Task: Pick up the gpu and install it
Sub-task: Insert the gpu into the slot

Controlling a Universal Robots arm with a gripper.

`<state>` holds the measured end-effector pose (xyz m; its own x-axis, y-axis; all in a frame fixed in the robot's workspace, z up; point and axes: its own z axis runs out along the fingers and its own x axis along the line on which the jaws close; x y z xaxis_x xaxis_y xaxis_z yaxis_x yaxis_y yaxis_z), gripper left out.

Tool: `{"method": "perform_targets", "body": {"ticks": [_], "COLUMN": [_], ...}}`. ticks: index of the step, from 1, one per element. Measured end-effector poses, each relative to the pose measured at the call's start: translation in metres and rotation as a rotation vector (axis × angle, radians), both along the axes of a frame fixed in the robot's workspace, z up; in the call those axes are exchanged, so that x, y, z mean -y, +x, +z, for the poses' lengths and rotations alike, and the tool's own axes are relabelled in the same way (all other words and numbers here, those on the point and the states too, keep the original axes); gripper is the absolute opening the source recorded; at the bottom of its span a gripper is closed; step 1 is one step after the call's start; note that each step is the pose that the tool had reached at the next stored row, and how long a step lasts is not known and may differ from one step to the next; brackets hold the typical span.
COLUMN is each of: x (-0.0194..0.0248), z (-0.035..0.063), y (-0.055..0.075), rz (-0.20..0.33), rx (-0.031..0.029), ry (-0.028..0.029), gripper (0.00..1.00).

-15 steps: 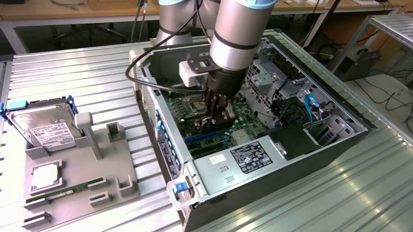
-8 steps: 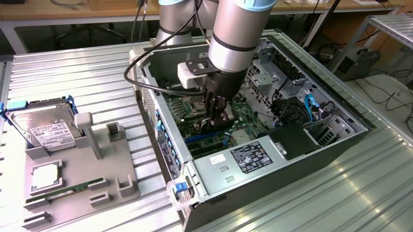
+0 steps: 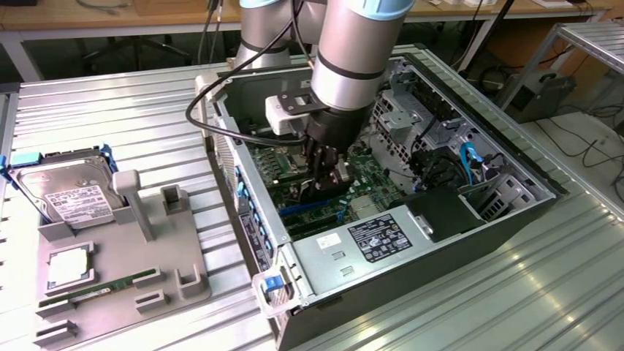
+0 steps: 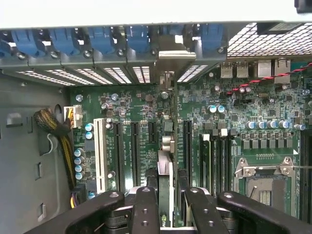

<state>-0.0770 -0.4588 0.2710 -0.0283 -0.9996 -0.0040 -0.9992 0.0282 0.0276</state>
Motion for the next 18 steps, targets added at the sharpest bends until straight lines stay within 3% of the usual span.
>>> {"method": "perform_targets", "body": {"ticks": [3,10,18], "x": [-0.0001,-0.0003,-0.0004], "z": [-0.0027,-0.0081,-0.0121], "y": [0.0,0.0,-0.002], "rz": [0.0,0.0,0.0], "rx": [0.0,0.0,-0.0033], "ry": [0.0021,0.0133,0.0138], "gripper": [0.26,0.26,0.26]}}
